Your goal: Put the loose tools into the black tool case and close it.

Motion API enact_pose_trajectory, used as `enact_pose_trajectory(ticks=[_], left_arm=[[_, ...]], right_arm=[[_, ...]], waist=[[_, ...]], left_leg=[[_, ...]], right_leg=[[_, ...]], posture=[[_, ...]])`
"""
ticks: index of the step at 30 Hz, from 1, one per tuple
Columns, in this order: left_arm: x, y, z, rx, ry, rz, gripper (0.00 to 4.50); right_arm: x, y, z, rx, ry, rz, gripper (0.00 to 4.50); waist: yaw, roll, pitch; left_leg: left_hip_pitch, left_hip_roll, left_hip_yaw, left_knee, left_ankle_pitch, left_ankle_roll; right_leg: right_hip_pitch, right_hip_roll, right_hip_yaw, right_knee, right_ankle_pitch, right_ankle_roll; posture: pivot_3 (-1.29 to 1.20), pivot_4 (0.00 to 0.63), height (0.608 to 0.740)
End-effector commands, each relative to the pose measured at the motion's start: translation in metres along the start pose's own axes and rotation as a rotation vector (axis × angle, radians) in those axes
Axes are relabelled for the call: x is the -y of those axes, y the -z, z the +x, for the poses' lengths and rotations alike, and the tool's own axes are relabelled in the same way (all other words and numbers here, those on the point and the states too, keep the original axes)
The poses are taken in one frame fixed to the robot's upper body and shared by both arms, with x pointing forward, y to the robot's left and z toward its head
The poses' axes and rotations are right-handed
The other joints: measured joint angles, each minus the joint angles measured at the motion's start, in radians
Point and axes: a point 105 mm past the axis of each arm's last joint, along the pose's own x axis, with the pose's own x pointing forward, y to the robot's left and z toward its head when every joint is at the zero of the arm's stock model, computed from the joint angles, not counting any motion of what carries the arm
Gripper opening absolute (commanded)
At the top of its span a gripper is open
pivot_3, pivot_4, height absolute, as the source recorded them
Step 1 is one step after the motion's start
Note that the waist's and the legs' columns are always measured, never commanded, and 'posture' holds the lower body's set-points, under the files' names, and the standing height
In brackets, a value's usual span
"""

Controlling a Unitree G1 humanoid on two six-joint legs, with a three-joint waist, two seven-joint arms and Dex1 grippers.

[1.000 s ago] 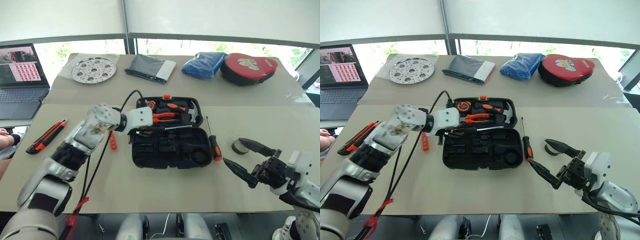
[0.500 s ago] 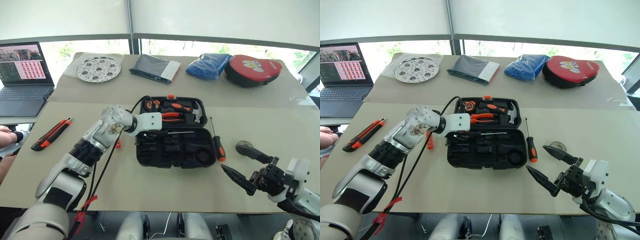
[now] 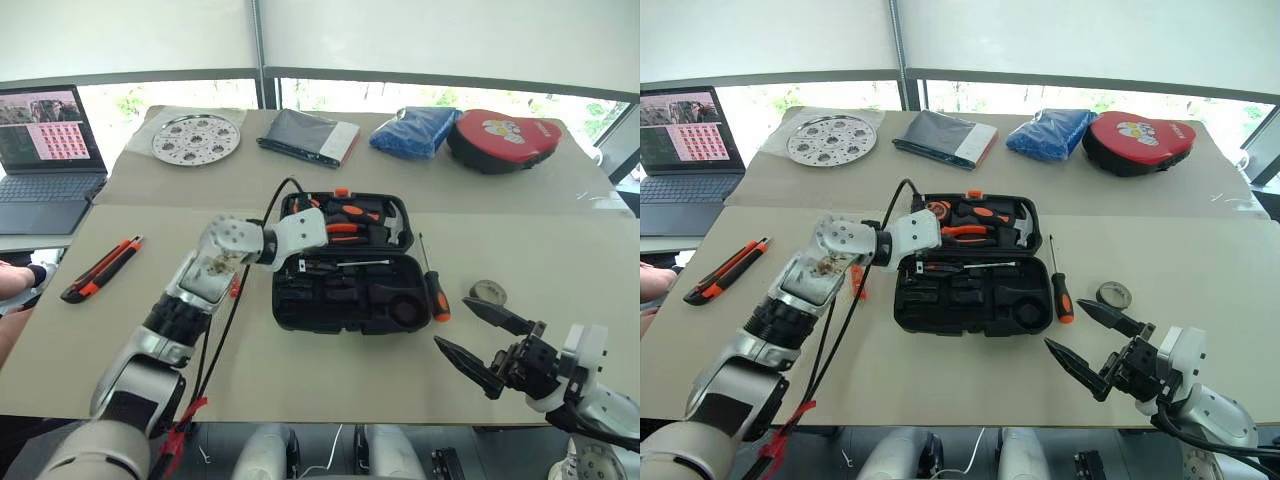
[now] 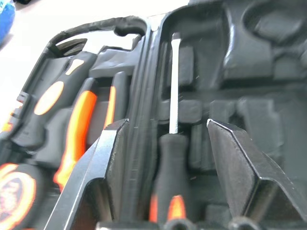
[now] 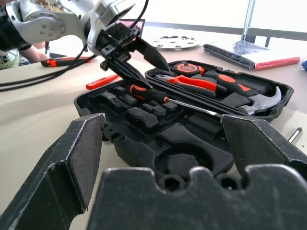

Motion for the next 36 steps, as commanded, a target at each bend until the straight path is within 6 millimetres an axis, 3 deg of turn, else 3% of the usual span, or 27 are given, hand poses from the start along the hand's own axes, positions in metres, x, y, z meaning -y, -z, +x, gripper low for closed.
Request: enact_pose_trajectory(ticks=[1,5,11,19,22,25,28,31,34,36], left_arm=[[-0.012,0.005,-0.003,0.042,-0.079,-0.08,1.47],[-0.011,0.01,0.002,0.055,-0.085,-0.133,0.06],[0.005,0.016,0.013,0.051,-0.048,-0.155,0.06],[0.021,0.056,0.026,-0.146,-0.018,-0.293,0.06],[0.022,0.055,0.032,-0.157,-0.011,-0.327,0.06],[0.012,0.034,0.026,-0.027,-0.052,-0.31,0.06],[0.003,0.012,0.001,0.143,-0.101,-0.231,0.74],[0.003,-0.001,-0.038,0.307,-0.132,-0.16,1.79],[0.013,-0.003,-0.073,0.402,-0.119,-0.126,2.81],[0.027,0.008,-0.101,0.381,-0.088,-0.108,3.6]], right_arm=[[-0.002,-0.006,0.003,0.031,-0.011,-0.024,4.5],[-0.004,-0.005,0.003,0.03,-0.015,-0.019,4.5],[-0.006,-0.004,0.003,0.027,-0.016,-0.013,4.5],[-0.007,-0.006,0.004,0.024,-0.019,-0.012,4.5],[-0.007,-0.006,0.004,0.025,-0.017,-0.013,4.5],[-0.004,-0.011,0.003,0.035,0.01,-0.022,4.5],[0.005,-0.016,-0.004,0.035,0.081,-0.03,4.5],[0.019,-0.015,-0.019,0.0,0.19,-0.042,4.5],[0.03,-0.011,-0.035,-0.059,0.289,-0.071,4.5],[0.042,0.004,-0.052,-0.217,0.423,-0.075,4.5]], waist=[[0.001,0.0,0.0],[0.001,0.0,0.0],[0.0,0.0,0.0],[0.005,0.001,-0.002],[0.01,0.004,-0.004],[0.012,0.005,-0.005],[0.006,0.005,-0.005],[-0.004,0.005,-0.005],[-0.009,0.005,-0.006],[-0.009,0.007,-0.006]], left_leg=[[0.0,0.0,0.0,0.0,0.0,0.0],[0.0,0.0,0.0,0.001,0.0,0.0],[0.0,0.0,0.0,0.0,0.0,0.0],[0.003,0.0,0.0,0.001,-0.001,0.001],[0.003,0.0,0.0,0.002,-0.002,0.003],[0.003,0.0,0.0,0.003,-0.002,0.004],[0.002,0.0,0.0,0.003,-0.002,0.004],[0.001,0.0,0.0,0.003,0.0,0.0],[0.002,0.001,0.0,0.0,0.0,-0.001],[0.002,0.002,0.0,-0.001,0.001,-0.002]], right_leg=[[0.0,0.0,0.0,0.0,0.0,0.0],[0.0,0.0,0.0,0.0,0.0,0.001],[0.001,0.0,0.0,0.0,0.001,0.001],[0.004,0.0,0.0,0.0,0.001,0.001],[0.005,-0.001,0.0,0.0,0.002,0.001],[0.005,-0.001,0.001,0.0,0.003,0.001],[0.003,-0.001,0.002,0.0,0.003,0.0],[0.0,-0.001,0.002,0.002,0.003,0.0],[0.0,-0.002,0.002,0.001,0.003,-0.002],[0.0,-0.002,0.002,0.001,0.002,-0.002]], posture=[[0.0,0.15,0.74],[0.0,0.15,0.74],[0.0,0.15,0.74],[0.0,0.15,0.74],[0.0,0.15,0.74],[0.0,0.15,0.74],[0.0,0.15,0.74],[0.0,0.15,0.74],[0.0,0.15,0.74],[0.0,0.15,0.74]])
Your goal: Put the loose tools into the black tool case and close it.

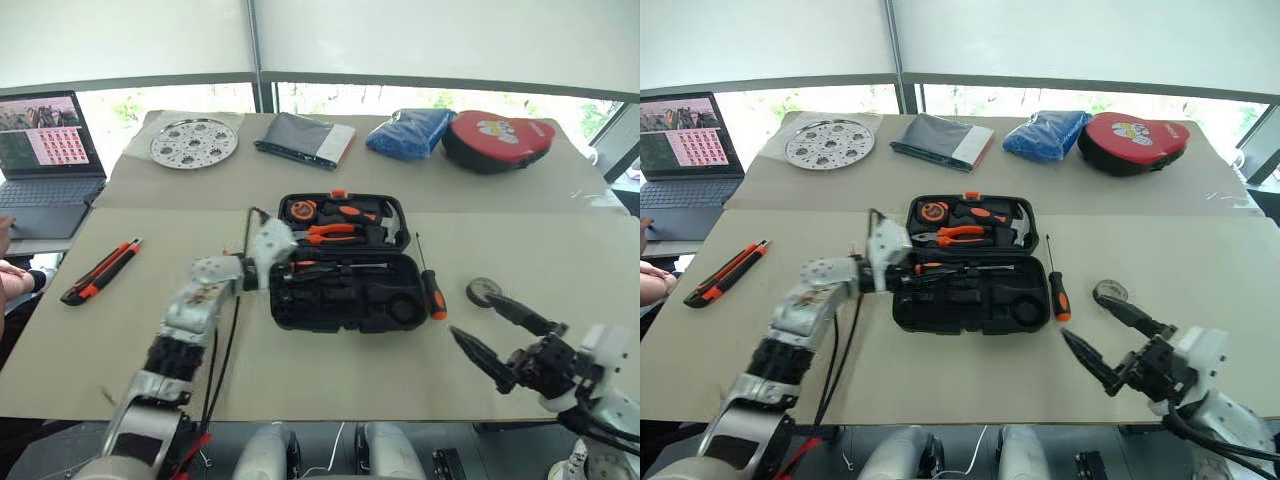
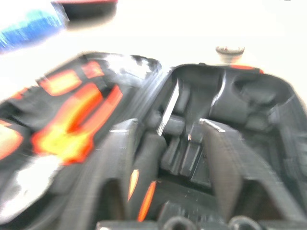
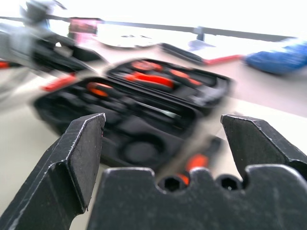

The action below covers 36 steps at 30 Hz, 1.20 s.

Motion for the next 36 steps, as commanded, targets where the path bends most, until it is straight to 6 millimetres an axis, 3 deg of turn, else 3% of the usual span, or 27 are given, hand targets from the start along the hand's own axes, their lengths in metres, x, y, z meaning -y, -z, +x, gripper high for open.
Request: enact_pose_trajectory(ticks=[1,3,8,11,17,26,29,32,36], left_arm=[[0.016,-0.017,-0.046,0.057,0.067,0.076,3.93],[0.021,-0.018,-0.07,0.062,0.057,0.068,4.46],[0.026,-0.007,-0.127,-0.052,-0.045,0.025,4.46],[0.03,-0.009,-0.138,-0.053,-0.082,0.006,4.46],[0.044,-0.022,-0.116,0.02,-0.008,0.001,4.46],[0.062,-0.043,-0.068,0.117,0.138,0.034,4.46],[0.063,-0.044,-0.065,0.119,0.147,0.032,4.5],[0.064,-0.044,-0.063,0.121,0.148,0.031,4.5],[0.065,-0.044,-0.062,0.118,0.142,0.033,4.5]], right_arm=[[0.025,0.014,-0.02,-0.181,0.193,-0.033,4.5],[0.024,0.02,-0.031,-0.212,0.217,0.005,4.5],[0.019,0.039,-0.055,-0.293,0.23,0.054,4.5],[0.024,0.037,-0.052,-0.285,0.222,0.051,4.5],[0.035,0.013,-0.003,-0.266,0.131,0.136,4.5],[0.046,0.001,0.069,-0.577,0.05,0.179,4.5],[0.046,0.006,0.081,-0.635,0.049,0.183,3.8],[0.042,0.01,0.089,-0.662,0.027,0.184,2.76],[0.047,0.02,0.091,-0.715,0.064,0.171,2.76]], waist=[[-0.001,0.002,-0.001],[0.0,0.002,-0.001],[0.004,0.003,-0.001],[0.003,0.003,-0.001],[0.001,0.004,-0.001],[0.002,0.005,0.0],[0.001,0.005,0.0],[0.004,0.005,0.0],[0.002,0.005,0.0]], left_leg=[[0.001,0.0,0.0,-0.001,0.0,0.0],[0.001,0.0,0.001,-0.003,0.0,0.0],[0.001,0.0,0.0,-0.004,-0.001,0.0],[0.001,0.0,0.0,-0.004,-0.001,0.001],[0.001,-0.001,0.001,-0.004,-0.002,0.002],[0.0,0.0,0.0,-0.005,0.001,-0.001],[-0.001,0.0,0.0,-0.005,0.001,-0.001],[-0.002,-0.001,0.0,-0.005,0.0,0.0],[-0.004,-0.002,0.001,-0.004,0.0,0.001]], right_leg=[[0.0,0.0,0.0,-0.001,0.0,0.0],[-0.001,-0.002,0.0,-0.001,-0.001,-0.001],[0.0,-0.003,-0.002,-0.002,-0.002,-0.002],[0.0,-0.003,-0.002,-0.003,-0.004,-0.005],[0.0,-0.003,0.0,-0.002,-0.002,-0.005],[-0.001,0.002,-0.001,-0.002,0.0,-0.004],[-0.001,0.003,-0.001,-0.003,0.0,-0.004],[-0.001,0.002,-0.002,-0.004,-0.001,-0.002],[-0.001,0.002,-0.002,-0.005,-0.001,0.0]], posture=[[0.0,0.15,0.74],[0.0,0.15,0.74],[0.0,0.15,0.74],[0.0,0.15,0.74],[0.0,0.15,0.74],[0.0,0.15,0.74],[0.0,0.15,0.74],[0.0,0.15,0.74],[0.0,0.15,0.74]])
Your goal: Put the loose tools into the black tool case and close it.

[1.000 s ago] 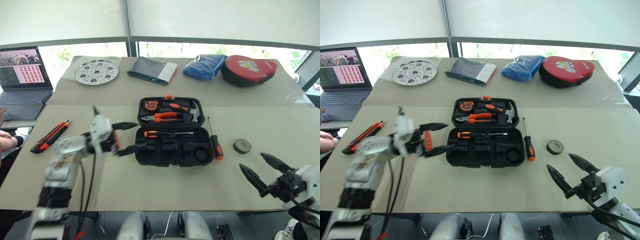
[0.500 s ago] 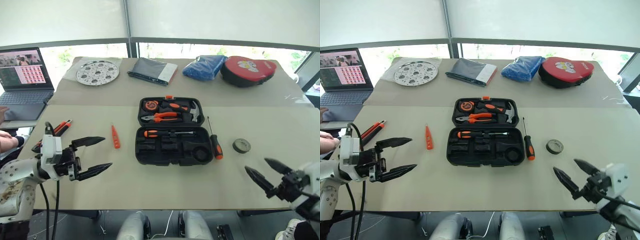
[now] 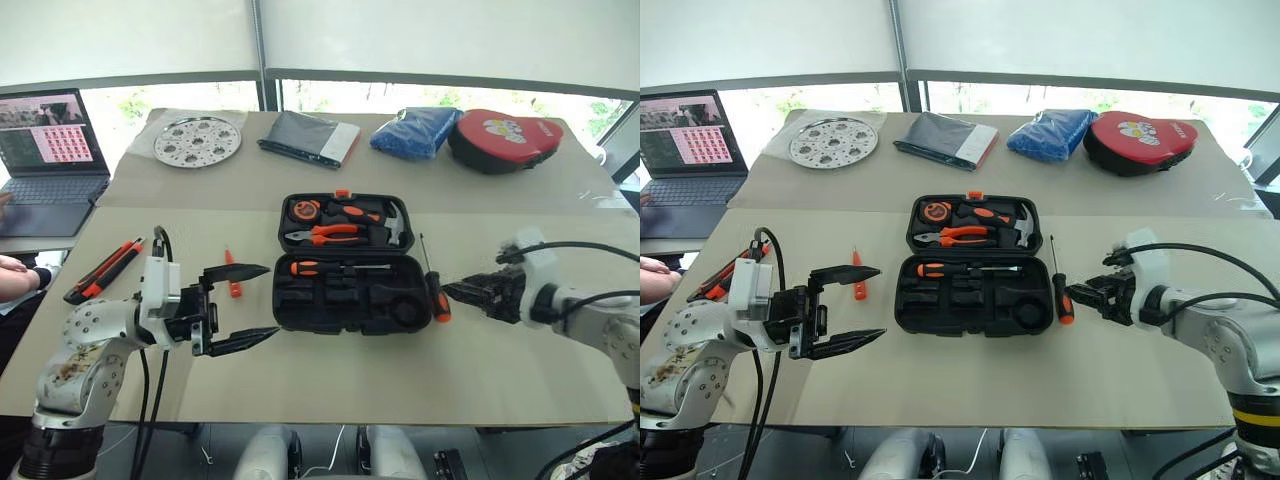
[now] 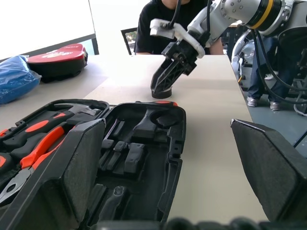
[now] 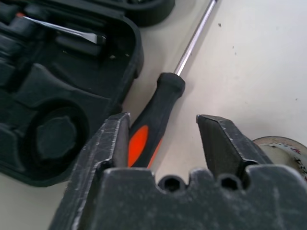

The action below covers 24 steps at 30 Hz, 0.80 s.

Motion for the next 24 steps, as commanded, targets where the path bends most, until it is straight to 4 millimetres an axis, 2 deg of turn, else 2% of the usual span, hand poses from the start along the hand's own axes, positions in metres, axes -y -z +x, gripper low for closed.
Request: enact_pose_trajectory(ticks=[1,11,15,18,21,22,24], left_arm=[[0.002,-0.007,0.003,0.009,0.008,0.03,4.5],[0.002,-0.005,0.004,0.004,0.005,0.034,4.5],[0.001,-0.005,0.004,0.003,0.002,0.035,4.5],[0.001,-0.004,0.005,0.006,0.001,0.034,4.5],[0.002,-0.004,0.007,0.01,0.002,0.033,4.5],[0.002,-0.004,0.007,0.011,0.002,0.034,4.5],[0.002,-0.004,0.007,0.012,-0.001,0.034,4.5]], right_arm=[[0.008,0.0,0.001,-0.028,0.058,-0.015,2.76],[-0.013,0.013,0.013,-0.121,-0.025,0.038,2.76],[-0.013,0.017,0.015,-0.155,-0.012,0.076,2.76],[-0.011,0.029,0.017,-0.239,0.014,0.08,2.76],[-0.006,0.021,0.021,-0.177,0.054,0.078,2.76],[-0.003,0.017,0.02,-0.157,0.07,0.08,2.25],[0.003,0.011,0.016,-0.126,0.103,0.072,1.83]], waist=[[0.0,0.0,0.0],[-0.002,0.0,0.0],[-0.001,0.0,0.0],[-0.002,0.0,0.0],[-0.001,-0.001,0.0],[-0.002,-0.002,-0.001],[-0.003,-0.003,-0.001]], left_leg=[[0.0,0.0,0.0,0.0,0.0,0.0],[0.001,0.001,0.0,0.0,0.0,-0.001],[0.001,0.0,0.0,0.0,0.0,-0.001],[0.001,0.0,0.0,0.0,0.0,-0.001],[0.001,0.0,0.0,0.0,0.0,-0.001],[0.001,0.0,0.0,0.0,0.0,-0.001],[0.001,0.0,0.0,0.0,0.0,-0.001]], right_leg=[[0.0,0.0,0.0,0.0,0.0,0.0],[0.0,0.0,0.0,0.001,0.0,0.001],[0.0,0.0,0.0,0.0,0.0,0.001],[0.0,0.0,0.0,0.0,0.0,0.001],[0.001,0.0,-0.001,0.0,0.0,0.001],[0.001,0.0,-0.001,0.0,0.0,0.001],[0.001,0.0,0.0,0.0,0.0,0.001]], posture=[[0.0,0.15,0.74],[0.0,0.15,0.74],[0.0,0.15,0.74],[0.0,0.15,0.74],[0.0,0.15,0.74],[0.0,0.15,0.74],[0.0,0.15,0.74]])
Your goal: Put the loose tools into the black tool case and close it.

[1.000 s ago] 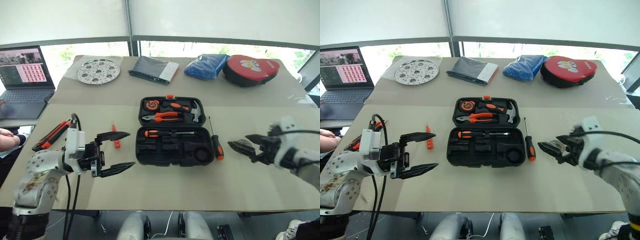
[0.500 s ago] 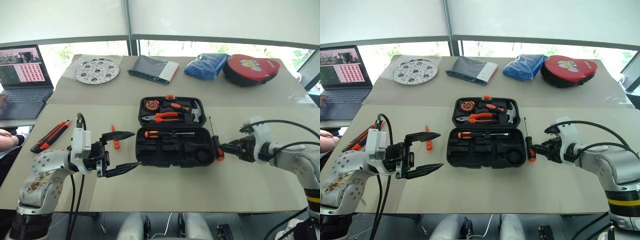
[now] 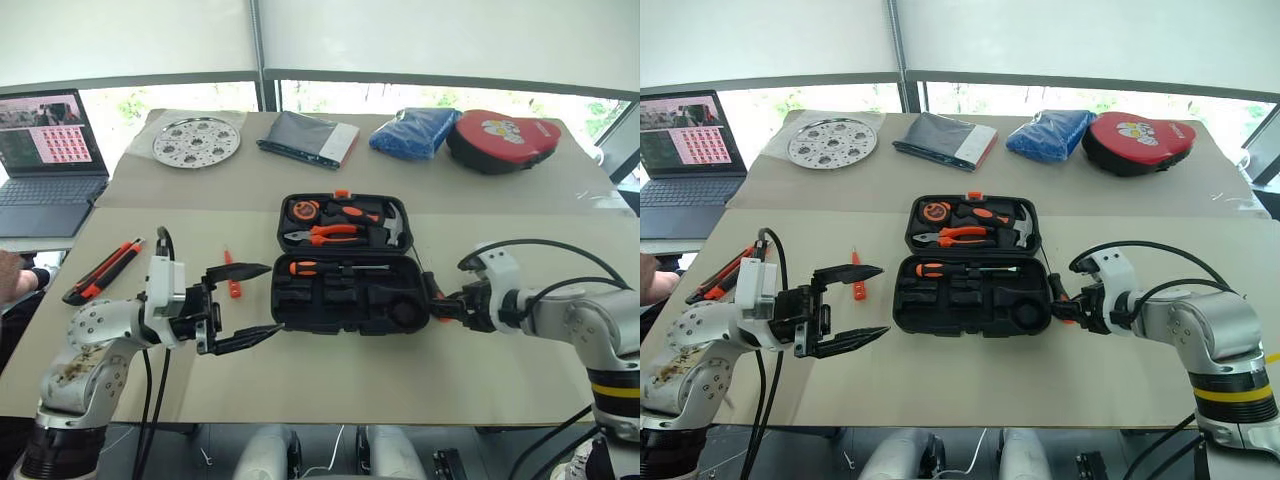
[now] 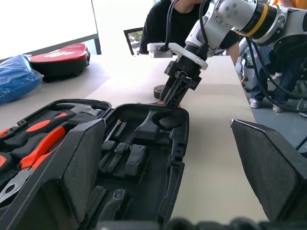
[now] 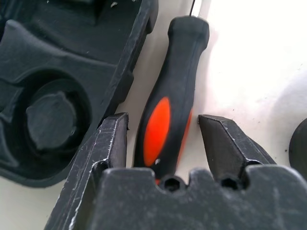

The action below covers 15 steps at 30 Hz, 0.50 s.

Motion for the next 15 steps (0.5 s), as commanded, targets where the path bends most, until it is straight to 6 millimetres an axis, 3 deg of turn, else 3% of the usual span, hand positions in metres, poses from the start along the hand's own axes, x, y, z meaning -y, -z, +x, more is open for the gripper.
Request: enact_pose_trajectory(ticks=[1,3,9,12,15], left_arm=[[0.002,-0.007,0.002,0.01,0.006,0.043,4.5],[0.002,-0.006,0.001,0.008,0.001,0.042,4.5],[0.002,-0.004,-0.005,0.003,-0.046,0.039,4.5],[0.001,-0.002,-0.012,0.003,-0.094,0.027,4.5],[0.001,0.003,-0.02,-0.016,-0.134,0.017,4.5]], right_arm=[[0.017,-0.009,-0.009,0.058,0.096,0.004,1.41],[0.023,-0.013,-0.015,0.085,0.132,-0.003,1.09],[0.039,-0.038,-0.042,0.206,0.259,-0.045,1.04],[0.027,-0.062,-0.052,0.297,0.213,-0.166,1.04],[-0.005,-0.084,-0.054,0.405,0.042,-0.37,1.04]], waist=[[-0.001,0.0,0.0],[-0.001,0.0,0.0],[-0.001,0.0,0.0],[-0.004,0.001,0.001],[-0.006,0.001,0.001]], left_leg=[[0.0,0.0,0.0,0.0,0.0,0.0],[0.0,0.0,0.0,0.0,0.0,0.0],[-0.001,0.0,0.001,-0.001,0.0,-0.001],[-0.001,0.0,0.001,-0.001,0.0,-0.001],[-0.001,0.0,0.001,-0.001,0.0,-0.001]], right_leg=[[0.0,0.0,0.0,0.0,0.0,0.0],[0.0,0.0,0.0,0.0,0.0,0.0],[-0.002,0.0,0.0,0.0,0.0,0.0],[-0.002,0.0,0.0,0.0,0.0,0.0],[-0.002,0.0,0.001,0.0,0.0,0.001]], posture=[[0.0,0.15,0.74],[0.0,0.15,0.74],[0.0,0.15,0.74],[0.0,0.15,0.74],[0.0,0.15,0.74]])
